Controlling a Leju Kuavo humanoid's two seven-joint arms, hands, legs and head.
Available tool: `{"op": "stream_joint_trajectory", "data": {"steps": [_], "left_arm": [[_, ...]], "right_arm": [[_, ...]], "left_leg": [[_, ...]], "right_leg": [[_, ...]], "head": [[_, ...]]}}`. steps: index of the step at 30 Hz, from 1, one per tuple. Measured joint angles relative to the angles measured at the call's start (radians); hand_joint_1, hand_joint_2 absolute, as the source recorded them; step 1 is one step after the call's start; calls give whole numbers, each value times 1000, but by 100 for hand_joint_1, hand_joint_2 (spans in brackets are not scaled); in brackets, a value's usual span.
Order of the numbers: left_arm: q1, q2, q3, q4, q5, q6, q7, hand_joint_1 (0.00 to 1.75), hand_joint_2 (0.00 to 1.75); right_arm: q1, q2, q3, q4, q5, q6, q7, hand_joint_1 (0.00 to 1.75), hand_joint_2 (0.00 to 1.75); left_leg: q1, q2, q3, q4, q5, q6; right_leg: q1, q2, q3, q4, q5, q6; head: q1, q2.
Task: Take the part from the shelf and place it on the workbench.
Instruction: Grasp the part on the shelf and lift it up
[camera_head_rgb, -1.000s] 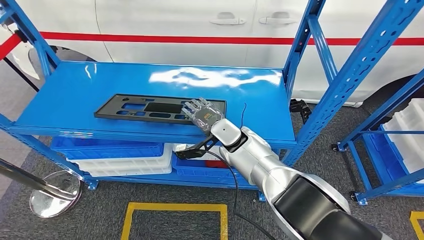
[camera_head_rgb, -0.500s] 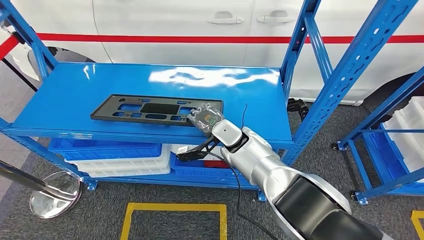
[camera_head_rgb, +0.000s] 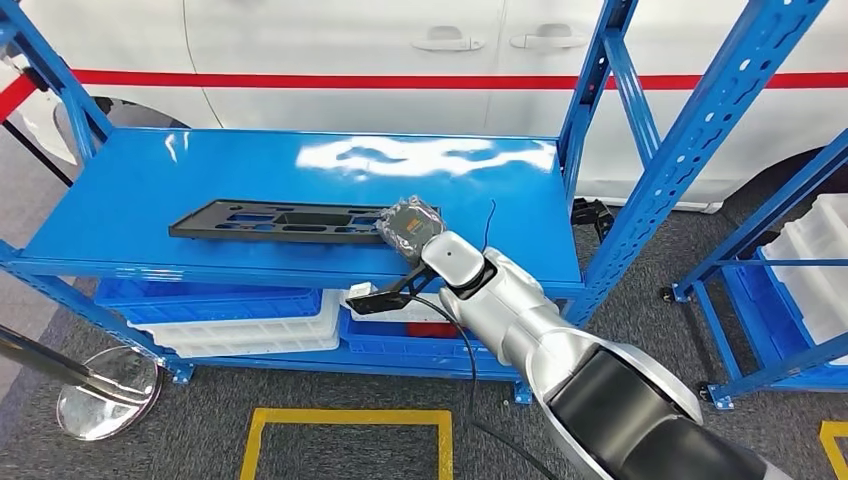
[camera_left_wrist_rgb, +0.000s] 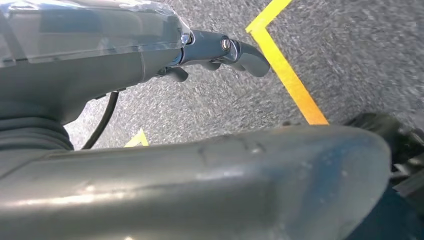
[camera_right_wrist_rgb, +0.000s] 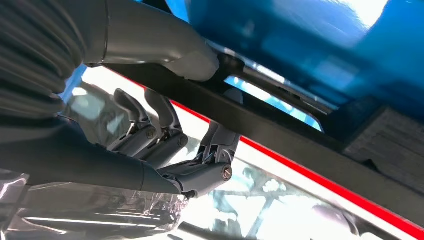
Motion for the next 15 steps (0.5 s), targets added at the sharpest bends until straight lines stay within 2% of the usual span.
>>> {"op": "stream_joint_trajectory", "data": {"steps": [2,3,6,7,8,9,10,12,13,15], "left_arm": [[0,0,0,0,1,0,0,0,0],[0,-1,0,0,2,0,0,0,0],[0,-1,0,0,2,0,-2,0,0],[0,-1,0,0,1,0,-2,0,0],[1,-1,0,0,1,-1,-2,0,0],[1,-1,0,0,1,-2,-3,0,0],[1,-1,0,0,0,-3,-4,0,0],[0,-1,0,0,-3,-6,-6,0,0],[-1,-1,0,0,-4,-7,-6,0,0],[-2,0,0,0,-6,-10,-7,0,0]], "right_arm": [[-2,0,0,-1,0,0,-1,175,175],[-4,0,0,-2,0,0,-1,175,175],[-3,-1,0,-3,-2,0,-2,175,175],[-1,-1,0,-3,-8,-2,-6,175,175],[0,-2,-3,-3,-24,-5,-18,175,175],[0,-2,-9,-4,-52,-9,-41,175,175],[1,-2,-20,-8,-96,-12,-79,175,175],[5,-1,-56,-24,-208,-4,-177,175,175],[10,0,-77,-37,-266,8,-225,175,175],[26,1,-119,-74,-383,54,-310,175,175]], "left_leg": [[5,1,7,-15,10,11],[7,2,11,-24,15,17],[10,4,10,-29,21,23],[10,4,9,-28,21,23],[10,3,8,-25,20,21],[11,2,8,-22,18,19],[13,1,8,-17,14,15],[12,0,3,-3,6,2],[10,-1,1,2,2,-4],[11,-1,-2,5,1,-15]], "right_leg": [[0,-1,-3,12,-11,11],[0,-1,-16,42,-31,14],[-3,-1,-103,224,-119,22],[-5,-2,-124,266,-128,25],[-8,-2,-128,272,-119,27],[-12,-2,-111,237,-92,29],[-16,-3,-79,172,-56,31],[-18,-2,-22,53,-13,29],[-17,-1,-8,23,-7,26],[-12,1,-9,16,-7,12]], "head": [[0,0],[0,0],[0,0],[0,0],[0,0],[0,0],[0,0],[0,0],[0,0],[0,0]]}}
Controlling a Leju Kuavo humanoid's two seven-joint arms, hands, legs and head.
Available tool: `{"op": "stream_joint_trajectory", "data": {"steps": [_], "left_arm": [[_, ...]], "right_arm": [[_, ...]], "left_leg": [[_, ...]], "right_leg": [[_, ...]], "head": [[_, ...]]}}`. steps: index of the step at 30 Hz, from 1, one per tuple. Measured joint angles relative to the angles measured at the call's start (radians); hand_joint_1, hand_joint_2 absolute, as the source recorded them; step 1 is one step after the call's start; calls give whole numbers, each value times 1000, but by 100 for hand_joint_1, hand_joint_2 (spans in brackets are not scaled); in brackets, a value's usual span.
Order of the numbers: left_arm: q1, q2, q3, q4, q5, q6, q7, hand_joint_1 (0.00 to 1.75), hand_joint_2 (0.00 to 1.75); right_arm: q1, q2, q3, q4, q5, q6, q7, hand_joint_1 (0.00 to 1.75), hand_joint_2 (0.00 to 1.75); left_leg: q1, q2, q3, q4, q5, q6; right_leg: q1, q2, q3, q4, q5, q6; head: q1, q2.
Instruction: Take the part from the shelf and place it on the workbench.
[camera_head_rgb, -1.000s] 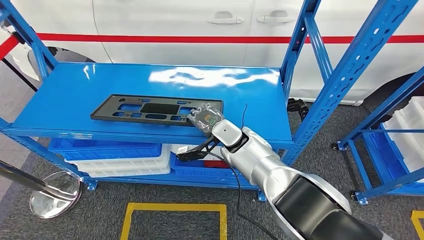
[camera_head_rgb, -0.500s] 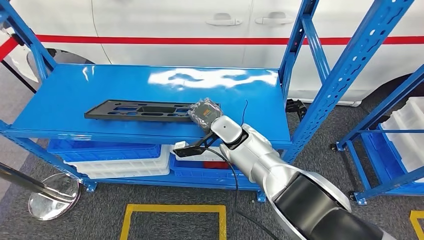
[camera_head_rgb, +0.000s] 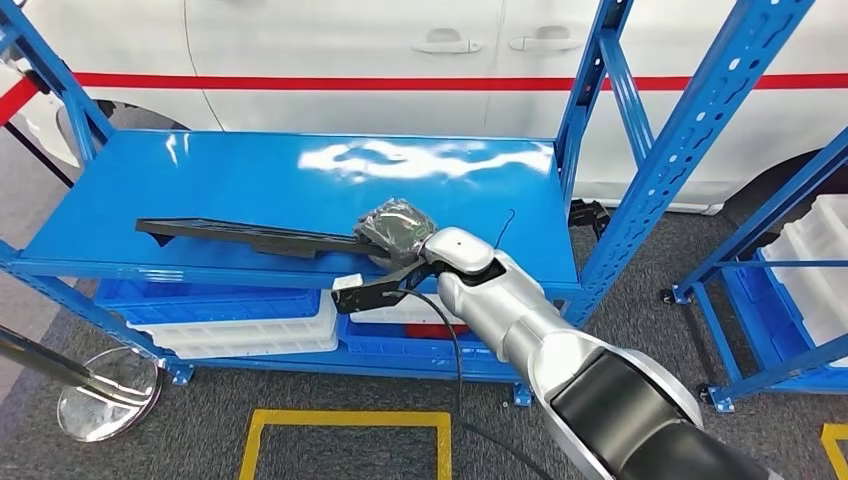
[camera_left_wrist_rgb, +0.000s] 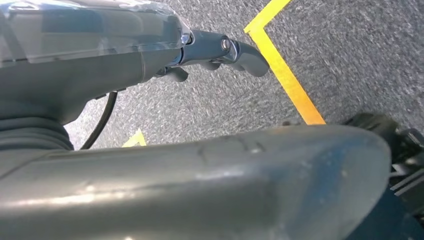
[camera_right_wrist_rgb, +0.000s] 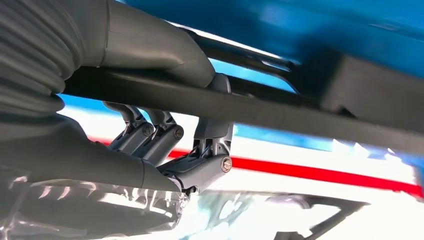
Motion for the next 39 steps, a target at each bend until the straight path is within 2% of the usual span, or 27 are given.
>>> {"op": "stream_joint_trajectory", "data": {"steps": [2,3,4,6,7,8,9,11,12,13,16,18,19,21,22,23,24,25,27,28,29,31,33,35,37,38,39], "left_arm": [[0,0,0,0,0,-2,-1,0,0],[0,0,0,0,1,-2,-2,0,0],[0,0,0,0,3,-2,-3,0,0],[0,0,0,0,9,1,-5,0,0],[1,0,0,0,12,2,-6,0,0],[1,1,0,0,14,4,-7,0,0],[2,1,0,0,16,6,-8,0,0],[2,2,0,0,18,8,-9,0,0],[1,3,0,0,19,9,-10,0,0],[1,4,0,0,21,10,-10,0,0],[1,6,0,0,27,12,-11,0,0],[1,7,0,0,28,13,-11,0,0],[1,7,0,0,28,13,-11,0,0],[0,7,0,0,29,13,-12,0,0],[1,8,1,0,29,13,-12,0,0],[2,8,1,0,29,13,-12,0,0],[2,8,1,0,30,14,-12,0,0],[2,8,1,0,30,15,-12,0,0],[2,8,1,0,31,18,-16,0,0],[1,8,1,0,31,19,-19,0,0],[1,8,2,0,32,19,-24,0,0],[0,8,2,0,33,21,-36,0,0],[0,8,2,0,36,26,-51,0,87],[1,9,2,0,39,38,-66,0,175],[2,9,2,0,44,55,-82,0,175],[3,9,2,0,47,65,-92,0,175],[3,10,2,0,50,75,-104,0,175]], "right_arm": [[20,0,-43,-50,-144,76,-79,175,175],[29,1,-65,-78,-231,123,-117,175,175],[40,1,-88,-107,-320,169,-152,175,175],[58,2,-124,-167,-488,251,-202,175,175],[65,3,-139,-196,-554,282,-216,175,175],[69,3,-150,-222,-610,307,-225,175,175],[72,3,-160,-246,-655,327,-229,175,175],[75,3,-171,-291,-734,361,-232,175,175],[76,2,-173,-314,-774,378,-232,175,175],[78,2,-175,-334,-809,392,-234,175,175],[84,1,-177,-383,-866,414,-237,175,175],[87,0,-177,-406,-872,416,-236,175,175],[88,-1,-177,-413,-873,417,-235,175,175],[93,-4,-177,-421,-882,420,-235,175,175],[98,-7,-177,-423,-894,427,-235,175,175],[103,-9,-177,-424,-912,438,-236,175,175],[108,-12,-177,-427,-938,452,-236,175,175],[111,-13,-177,-433,-970,468,-236,175,175],[114,-15,-176,-455,-1049,500,-238,175,175],[117,-16,-176,-470,-1091,516,-240,175,175],[124,-18,-176,-488,-1135,532,-242,175,175],[149,-25,-176,-533,-1213,559,-247,175,175],[186,-31,-175,-590,-1272,576,-249,175,175],[231,-39,-168,-657,-1314,587,-252,175,175],[286,-51,-152,-725,-1336,593,-256,175,175],[315,-57,-142,-756,-1340,594,-259,175,175],[343,-62,-133,-785,-1342,595,-261,175,175]], "left_leg": [[4,1,-6,10,-10,-11],[5,1,-18,37,-28,-15],[6,2,-40,85,-57,-19],[6,2,-103,224,-122,-23],[6,2,-130,280,-138,-24],[6,2,-141,300,-136,-22],[6,2,-131,277,-113,-19],[4,2,-66,137,-43,-6],[1,3,-34,69,-19,0],[-2,3,-13,25,-7,5],[-5,1,-2,-2,-3,15],[-1,2,6,-20,7,27],[1,3,9,-27,11,32],[0,3,9,-29,12,37],[0,3,8,-27,11,38],[-1,2,8,-25,10,38],[-1,1,7,-21,8,36],[-1,0,7,-15,4,34],[-2,-2,4,0,-6,27],[-3,-2,1,6,-10,22],[-4,-2,-1,9,-13,17],[-4,-3,-2,9,-15,7],[-1,-2,-8,27,-30,-3],[1,0,-47,114,-80,-12],[3,0,-111,245,-134,-18],[3,0,-132,285,-141,-19],[3,0,-136,288,-128,-18]], "right_leg": [[1,-1,-1,-3,3,-14],[-1,-2,-1,-4,5,-19],[-1,-4,-2,-6,6,-24],[2,-5,-4,-5,5,-29],[4,-6,-4,-5,4,-30],[6,-7,-3,-5,4,-31],[8,-7,-2,-5,3,-31],[10,-6,1,-5,2,-31],[12,-5,1,-5,2,-29],[13,-5,0,-5,2,-25],[13,-4,-1,-10,4,-8],[14,-4,-8,10,-13,3],[14,-4,-25,48,-37,6],[12,-4,-82,171,-98,11],[11,-5,-111,227,-117,13],[10,-5,-127,257,-120,14],[8,-5,-124,248,-102,16],[6,-5,-100,198,-69,16],[5,-5,-36,64,-12,13],[6,-5,-17,23,0,9],[8,-5,-10,6,-1,4],[10,-4,-10,4,-2,-8],[7,-5,-6,-2,0,-19],[4,-7,-3,-6,0,-26],[5,-8,-2,-6,-1,-30],[5,-8,-2,-5,-2,-31],[6,-7,-1,-5,-3,-31]], "head": [[0,0],[0,0],[0,0],[0,0],[0,0],[0,0],[0,0],[0,0],[0,0],[0,0],[0,0],[0,0],[0,0],[0,0],[0,0],[0,0],[0,0],[0,0],[0,0],[0,0],[0,0],[0,0],[0,0],[0,0],[0,0],[0,0],[0,0]]}}
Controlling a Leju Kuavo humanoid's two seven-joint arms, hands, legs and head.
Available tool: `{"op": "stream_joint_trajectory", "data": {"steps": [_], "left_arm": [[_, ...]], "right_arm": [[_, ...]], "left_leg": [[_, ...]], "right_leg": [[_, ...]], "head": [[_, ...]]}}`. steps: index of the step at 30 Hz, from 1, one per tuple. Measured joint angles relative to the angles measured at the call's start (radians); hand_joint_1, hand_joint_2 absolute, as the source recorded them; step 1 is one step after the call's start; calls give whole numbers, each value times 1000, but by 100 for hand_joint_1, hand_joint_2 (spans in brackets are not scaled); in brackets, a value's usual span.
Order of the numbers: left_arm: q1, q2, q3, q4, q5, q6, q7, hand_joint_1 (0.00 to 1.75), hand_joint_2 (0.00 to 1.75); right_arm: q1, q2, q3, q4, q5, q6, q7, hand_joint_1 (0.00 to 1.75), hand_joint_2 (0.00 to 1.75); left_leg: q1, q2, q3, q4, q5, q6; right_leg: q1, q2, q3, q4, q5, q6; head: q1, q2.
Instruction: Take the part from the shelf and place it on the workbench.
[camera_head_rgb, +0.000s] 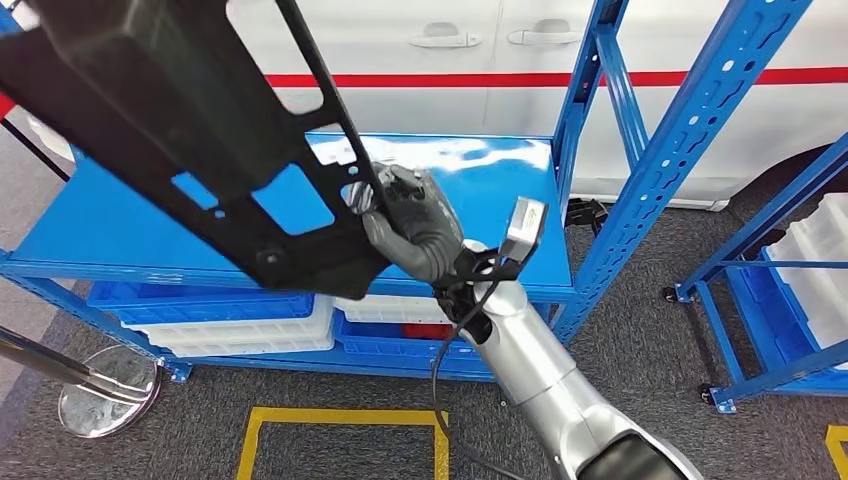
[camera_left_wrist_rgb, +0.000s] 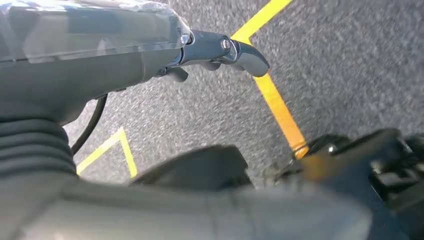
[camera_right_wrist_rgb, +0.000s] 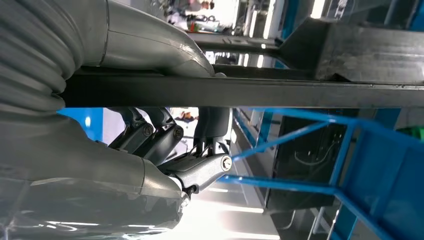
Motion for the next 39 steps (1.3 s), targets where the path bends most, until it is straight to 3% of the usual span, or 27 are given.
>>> {"op": "stream_joint_trajectory", "data": {"steps": [1,3,5,9,11,13,15,16,18,20,23,25,28,30,31,33,35,39], "left_arm": [[0,1,0,0,4,11,-15,0,175],[-4,2,1,0,12,36,-51,0,175],[-8,3,1,0,20,61,-95,0,175],[-12,2,2,0,32,110,-170,0,175],[-17,0,2,0,31,129,-186,0,175],[-20,-2,2,0,30,145,-195,0,175],[-20,-4,2,0,32,159,-204,0,175],[-21,-4,2,0,34,165,-208,0,175],[-22,-7,2,0,38,173,-216,0,175],[-24,-9,2,0,53,177,-232,0,175],[-26,-11,8,0,96,170,-272,0,175],[-28,-12,17,0,116,163,-272,0,175],[-28,-14,33,0,131,158,-231,0,175],[-25,-14,40,0,134,156,-213,0,175],[-25,-14,45,0,136,155,-208,0,175],[-26,-14,52,0,138,151,-190,0,175],[-28,-14,58,0,142,144,-164,0,175],[-26,-14,67,0,141,131,-131,0,175]], "right_arm": [[26,-5,10,-29,1,0,-2,175,175],[67,-12,26,-83,7,-1,-3,175,175],[99,-19,36,-126,18,0,-3,175,175],[152,-32,47,-183,39,4,-4,175,175],[168,-39,49,-202,43,8,-5,175,175],[184,-45,50,-212,45,12,-6,175,175],[200,-52,51,-216,51,14,-6,175,175],[205,-55,51,-218,54,14,-6,175,175],[208,-59,52,-221,57,13,-6,175,175],[209,-61,53,-226,61,8,-6,175,175],[213,-64,53,-229,71,-2,-9,175,175],[216,-65,53,-231,76,-6,-11,175,175],[222,-65,53,-232,79,-8,-14,175,175],[227,-65,53,-232,82,-9,-14,175,175],[229,-65,53,-232,83,-11,-14,175,175],[230,-65,53,-233,85,-16,-12,175,175],[230,-65,52,-234,86,-22,-8,175,175],[240,-65,47,-240,91,-39,3,175,175]], "left_leg": [[0,0,16,-39,30,3],[-3,1,83,-181,98,13],[-9,0,126,-273,124,23],[-8,-2,136,-299,130,44],[-4,-1,142,-312,138,54],[-5,-1,141,-312,139,58],[-6,-1,140,-310,138,58],[-6,-1,140,-307,137,57],[-6,-2,139,-299,133,51],[-9,-4,134,-288,127,42],[-10,-4,130,-285,125,26],[-7,-2,117,-255,102,16],[-2,-1,39,-76,10,2],[-1,0,-1,12,-12,-2],[-1,0,6,-3,7,-1],[-1,0,69,-136,75,6],[-5,-1,126,-256,117,16],[-8,-3,133,-289,132,38]], "right_leg": [[0,1,2,0,-1,1],[1,2,8,0,-5,5],[2,2,9,-1,-6,13],[2,0,8,6,-15,36],[2,1,-25,80,-63,43],[1,1,-84,206,-123,47],[-1,0,-113,267,-132,51],[-2,0,-99,241,-109,52],[-5,0,-32,108,-46,49],[-3,2,14,13,-16,41],[1,4,17,-1,-11,24],[-3,1,17,-5,-7,13],[-4,-2,17,-7,-6,5],[-2,-3,17,-6,-6,4],[-2,-2,17,-6,-6,4],[-2,-2,19,-5,-5,5],[1,-1,16,-3,-3,12],[1,-1,9,-3,-1,34]], "head": [[0,0],[0,0],[0,0],[0,0],[0,0],[0,0],[0,0],[0,0],[0,0],[0,0],[0,0],[0,0],[0,0],[0,0],[0,0],[0,0],[0,0],[0,0]]}}
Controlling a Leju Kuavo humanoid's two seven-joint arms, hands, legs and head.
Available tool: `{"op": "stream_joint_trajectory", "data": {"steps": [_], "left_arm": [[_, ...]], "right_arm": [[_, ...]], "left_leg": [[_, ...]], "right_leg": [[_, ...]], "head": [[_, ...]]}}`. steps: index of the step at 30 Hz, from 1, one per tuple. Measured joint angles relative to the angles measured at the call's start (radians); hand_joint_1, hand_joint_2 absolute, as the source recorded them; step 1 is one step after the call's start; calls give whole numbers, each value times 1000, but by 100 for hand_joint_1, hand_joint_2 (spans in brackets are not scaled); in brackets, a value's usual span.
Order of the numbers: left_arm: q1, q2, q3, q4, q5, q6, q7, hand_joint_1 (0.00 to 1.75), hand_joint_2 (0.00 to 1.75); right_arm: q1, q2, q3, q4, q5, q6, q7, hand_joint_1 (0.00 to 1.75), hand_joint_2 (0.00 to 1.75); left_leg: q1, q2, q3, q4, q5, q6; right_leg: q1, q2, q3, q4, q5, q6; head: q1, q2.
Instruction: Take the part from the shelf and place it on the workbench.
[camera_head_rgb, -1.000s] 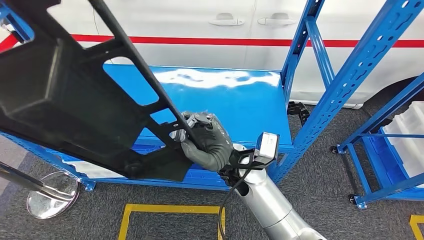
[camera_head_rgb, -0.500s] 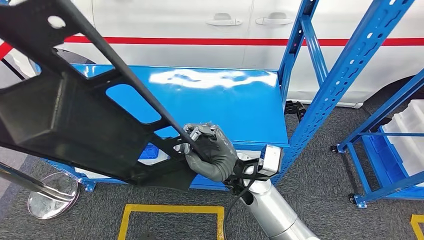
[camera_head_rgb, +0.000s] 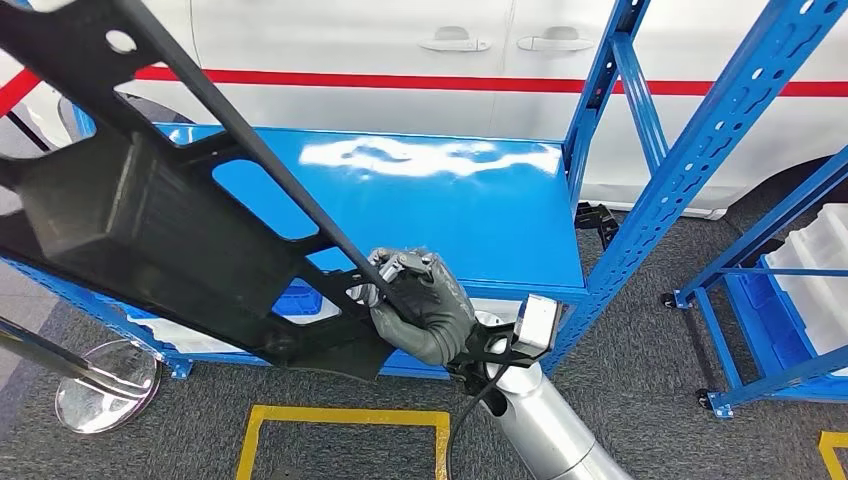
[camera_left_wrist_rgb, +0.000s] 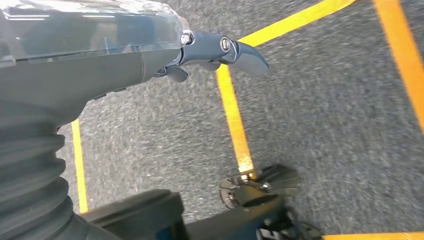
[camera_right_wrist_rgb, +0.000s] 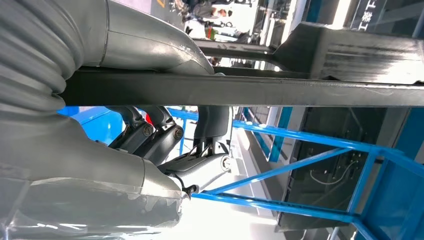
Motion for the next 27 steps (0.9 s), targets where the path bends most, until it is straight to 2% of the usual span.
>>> {"op": "stream_joint_trajectory", "data": {"steps": [1,2,4,5,6,7,8,10,11,12,15,16,17,18,20,21,22,23,24,25,26,27], "left_arm": [[0,0,2,0,-2,-1,5,0,175],[0,0,3,0,-4,-2,9,0,175],[0,0,5,0,-7,-2,16,0,175],[0,0,6,0,-7,-3,18,0,175],[1,0,7,0,-8,-3,20,0,175],[1,0,7,0,-8,-3,21,0,175],[1,-1,8,0,-8,-3,22,0,175],[1,-1,8,0,-8,-3,23,0,175],[1,-1,8,0,-9,-4,24,0,175],[2,-1,8,0,-11,-4,24,0,175],[3,-1,9,0,-15,-5,26,0,175],[3,-1,9,0,-16,-5,26,0,175],[4,-1,9,0,-18,-6,26,0,175],[4,-1,9,0,-20,-6,26,0,175],[3,-1,9,0,-24,-7,26,0,175],[3,-1,9,0,-25,-7,26,0,175],[2,-1,9,0,-26,-7,26,0,175],[2,-1,9,0,-28,-8,26,0,175],[1,-1,9,0,-29,-8,26,0,175],[-2,-1,9,0,-30,-8,26,0,175],[-5,-1,9,0,-31,-8,26,0,175],[-7,-1,9,0,-31,-8,25,0,175]], "right_arm": [[4,-1,-4,-4,0,-3,2,175,175],[8,-2,-9,-9,0,-6,4,175,175],[18,-5,-18,-18,0,-12,8,175,175],[24,-7,-22,-21,0,-14,9,175,175],[30,-9,-24,-22,1,-16,10,175,175],[35,-11,-26,-24,1,-17,10,175,175],[37,-12,-27,-26,1,-17,11,175,175],[38,-14,-29,-31,2,-17,11,175,175],[39,-14,-31,-35,2,-16,11,175,175],[40,-14,-32,-38,2,-16,11,175,175],[41,-15,-36,-44,1,-17,12,175,175],[40,-14,-37,-44,1,-17,12,175,175],[39,-14,-38,-46,1,-17,13,175,175],[38,-14,-40,-47,1,-16,13,175,175],[39,-13,-42,-48,0,-16,14,175,175],[39,-13,-43,-48,0,-16,15,175,175],[40,-13,-43,-49,0,-16,16,175,175],[41,-14,-44,-50,0,-16,17,175,175],[41,-14,-45,-53,0,-16,17,175,175],[42,-14,-47,-58,0,-17,17,175,175],[42,-14,-49,-64,0,-17,18,175,175],[41,-14,-50,-68,0,-16,18,175,175]], "left_leg": [[2,1,-2,-6,7,8],[4,2,-5,-12,14,15],[3,4,-18,-13,26,23],[2,4,-27,-12,31,24],[1,4,-37,-11,38,24],[1,4,-47,-9,44,23],[2,4,-57,-5,50,21],[1,2,-76,5,60,13],[1,1,-82,9,65,8],[0,1,-86,12,71,2],[2,0,-92,10,87,-19],[3,1,-99,16,76,-24],[5,1,-111,43,43,-29],[7,2,-127,91,-5,-34],[8,3,-161,229,-101,-42],[8,3,-166,284,-121,-44],[8,3,-158,311,-119,-44],[8,3,-129,297,-98,-42],[8,3,-82,248,-74,-39],[7,3,-23,171,-64,-34],[4,3,32,93,-65,-28],[1,2,69,36,-71,-21]], "right_leg": [[0,0,-5,14,-18,5],[-1,1,-17,47,-49,9],[-2,1,-59,166,-133,13],[-2,1,-77,226,-164,14],[-2,1,-84,263,-178,15],[-3,1,-71,261,-171,16],[-3,1,-40,223,-148,16],[-3,1,51,87,-106,13],[-1,2,81,37,-93,9],[1,4,96,8,-90,5],[5,4,83,-1,-73,-14],[4,3,76,-2,-63,-22],[2,1,66,-5,-52,-29],[2,-1,55,-5,-41,-34],[3,-4,28,-5,-21,-38],[4,-5,15,-4,-11,-38],[4,-6,3,-3,-2,-37],[5,-7,-10,-2,7,-35],[5,-7,-21,-1,15,-33],[5,-7,-30,0,24,-30],[6,-8,-36,1,32,-25],[6,-9,-38,-1,39,-20]], "head": [[0,0],[0,0],[0,0],[0,0],[0,0],[0,0],[0,0],[0,0],[0,0],[0,0],[0,0],[0,0],[0,0],[0,0],[0,0],[0,0],[0,0],[0,0],[0,0],[0,0],[0,0],[0,0]]}}
